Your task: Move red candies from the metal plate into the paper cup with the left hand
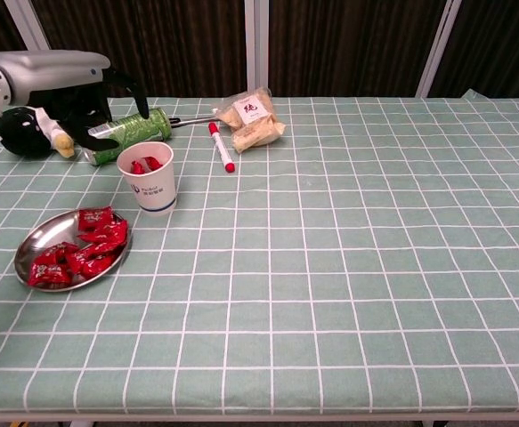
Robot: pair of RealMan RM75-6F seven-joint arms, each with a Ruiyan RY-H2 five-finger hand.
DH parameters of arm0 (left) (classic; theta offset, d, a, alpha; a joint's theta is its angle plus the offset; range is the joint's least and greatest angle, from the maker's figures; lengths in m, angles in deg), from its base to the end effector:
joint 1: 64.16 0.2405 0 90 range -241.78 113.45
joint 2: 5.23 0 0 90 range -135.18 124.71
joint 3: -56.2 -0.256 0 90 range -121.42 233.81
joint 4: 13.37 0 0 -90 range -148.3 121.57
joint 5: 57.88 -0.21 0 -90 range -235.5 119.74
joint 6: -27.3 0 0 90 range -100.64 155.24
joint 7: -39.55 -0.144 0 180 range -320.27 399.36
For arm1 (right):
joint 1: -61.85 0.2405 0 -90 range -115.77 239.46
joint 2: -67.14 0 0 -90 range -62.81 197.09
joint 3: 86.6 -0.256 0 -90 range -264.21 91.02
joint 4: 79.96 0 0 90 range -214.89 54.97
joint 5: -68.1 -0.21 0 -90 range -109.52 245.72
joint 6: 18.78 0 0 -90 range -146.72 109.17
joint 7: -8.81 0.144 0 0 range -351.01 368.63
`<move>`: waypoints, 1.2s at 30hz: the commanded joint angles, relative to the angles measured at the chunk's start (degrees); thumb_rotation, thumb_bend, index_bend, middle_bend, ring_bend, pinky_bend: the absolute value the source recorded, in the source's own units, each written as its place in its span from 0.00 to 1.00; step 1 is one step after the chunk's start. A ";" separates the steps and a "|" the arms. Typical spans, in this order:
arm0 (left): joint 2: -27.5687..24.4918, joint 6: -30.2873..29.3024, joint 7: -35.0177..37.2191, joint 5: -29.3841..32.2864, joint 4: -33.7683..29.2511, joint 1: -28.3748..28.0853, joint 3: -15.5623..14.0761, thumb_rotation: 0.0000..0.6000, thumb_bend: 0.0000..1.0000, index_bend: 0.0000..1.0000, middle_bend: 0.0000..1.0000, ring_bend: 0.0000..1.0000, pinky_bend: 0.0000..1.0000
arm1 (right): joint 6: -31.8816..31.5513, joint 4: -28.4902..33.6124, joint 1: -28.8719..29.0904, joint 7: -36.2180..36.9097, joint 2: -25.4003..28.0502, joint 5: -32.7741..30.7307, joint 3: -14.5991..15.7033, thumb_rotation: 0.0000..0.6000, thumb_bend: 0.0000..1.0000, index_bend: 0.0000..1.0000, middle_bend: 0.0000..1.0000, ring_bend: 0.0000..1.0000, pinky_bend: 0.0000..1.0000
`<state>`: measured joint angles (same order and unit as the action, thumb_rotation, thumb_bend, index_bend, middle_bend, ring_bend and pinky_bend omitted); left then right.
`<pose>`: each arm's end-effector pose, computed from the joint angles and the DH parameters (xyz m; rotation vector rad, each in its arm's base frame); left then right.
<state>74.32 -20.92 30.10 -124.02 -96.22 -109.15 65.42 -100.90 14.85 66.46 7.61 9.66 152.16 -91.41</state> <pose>-0.1679 0.3725 0.0277 -1.9055 -0.9543 -0.8740 -0.3149 -0.1866 0.1923 1.3908 -0.8590 0.8145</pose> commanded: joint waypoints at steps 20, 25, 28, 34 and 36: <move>1.31 -8.84 3.04 -13.03 -1.29 11.73 -10.93 1.00 0.31 0.49 0.99 0.95 1.00 | -0.98 0.86 0.23 -0.60 0.17 0.45 0.05 1.00 0.10 0.00 0.10 0.03 0.16; 3.68 -6.21 2.06 -12.45 1.09 10.21 -9.99 1.00 0.31 0.49 0.99 0.95 1.00 | -1.29 1.12 -0.08 -0.78 0.49 0.09 0.11 1.00 0.10 0.00 0.10 0.03 0.16; 4.92 -4.51 1.28 -11.44 2.45 9.44 -9.45 1.00 0.31 0.48 0.99 0.95 1.00 | -1.24 1.19 -0.15 -0.79 0.54 -0.15 0.14 1.00 0.10 0.00 0.10 0.03 0.16; 6.34 -2.40 -0.50 -9.95 4.59 8.51 -8.91 1.00 0.31 0.49 1.00 0.95 1.00 | -1.07 1.13 -0.16 -0.74 0.61 -0.58 0.12 1.00 0.10 0.00 0.10 0.03 0.16; 6.57 -1.89 -0.73 -9.48 5.00 8.38 -8.79 1.00 0.31 0.49 1.00 0.95 1.00 | -1.07 1.15 -0.17 -0.74 0.67 -0.61 0.13 1.00 0.10 0.00 0.10 0.03 0.16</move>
<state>80.76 -23.02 29.49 -133.70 -91.36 -100.66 56.55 -101.97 16.00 66.29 6.88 10.33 151.55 -91.28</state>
